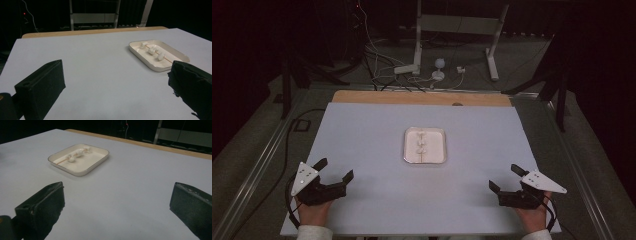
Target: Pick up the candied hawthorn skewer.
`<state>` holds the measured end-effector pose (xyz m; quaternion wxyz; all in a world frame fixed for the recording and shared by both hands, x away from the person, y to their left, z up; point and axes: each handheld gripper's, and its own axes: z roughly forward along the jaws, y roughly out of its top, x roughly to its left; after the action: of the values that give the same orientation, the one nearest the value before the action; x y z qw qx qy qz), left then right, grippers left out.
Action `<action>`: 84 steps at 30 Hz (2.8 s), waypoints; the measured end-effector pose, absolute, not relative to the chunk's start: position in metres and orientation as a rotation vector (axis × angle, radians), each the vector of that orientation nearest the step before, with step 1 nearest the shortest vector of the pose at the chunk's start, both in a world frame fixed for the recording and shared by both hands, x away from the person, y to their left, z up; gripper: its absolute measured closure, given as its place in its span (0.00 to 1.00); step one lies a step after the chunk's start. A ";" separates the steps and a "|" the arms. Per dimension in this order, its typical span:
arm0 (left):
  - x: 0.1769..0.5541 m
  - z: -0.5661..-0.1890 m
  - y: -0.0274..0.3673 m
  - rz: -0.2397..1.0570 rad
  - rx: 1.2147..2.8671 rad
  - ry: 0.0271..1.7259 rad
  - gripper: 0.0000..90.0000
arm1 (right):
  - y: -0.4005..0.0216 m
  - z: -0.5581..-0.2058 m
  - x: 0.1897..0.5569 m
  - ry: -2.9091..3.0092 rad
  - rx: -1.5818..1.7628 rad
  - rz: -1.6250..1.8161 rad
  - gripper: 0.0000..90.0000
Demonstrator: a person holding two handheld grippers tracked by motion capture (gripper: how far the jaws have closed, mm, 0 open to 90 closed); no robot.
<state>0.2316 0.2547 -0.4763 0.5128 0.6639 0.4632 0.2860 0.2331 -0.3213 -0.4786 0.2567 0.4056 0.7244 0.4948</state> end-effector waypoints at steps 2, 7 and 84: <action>0.231 -0.476 0.255 0.691 1.589 1.113 0.02 | -0.324 -0.480 0.235 1.965 1.120 1.348 0.00; 0.228 -0.477 0.260 0.696 1.569 1.129 0.02 | -0.322 -0.482 0.236 1.966 1.127 1.349 0.00; 0.340 -0.484 0.102 0.257 1.799 1.064 0.02 | -0.318 -0.486 0.236 1.973 1.148 1.305 0.00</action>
<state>0.3402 0.1019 -0.4839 0.4952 0.7422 0.4389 0.1062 0.2357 -0.3182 -0.4864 0.2535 0.4222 0.7258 0.4803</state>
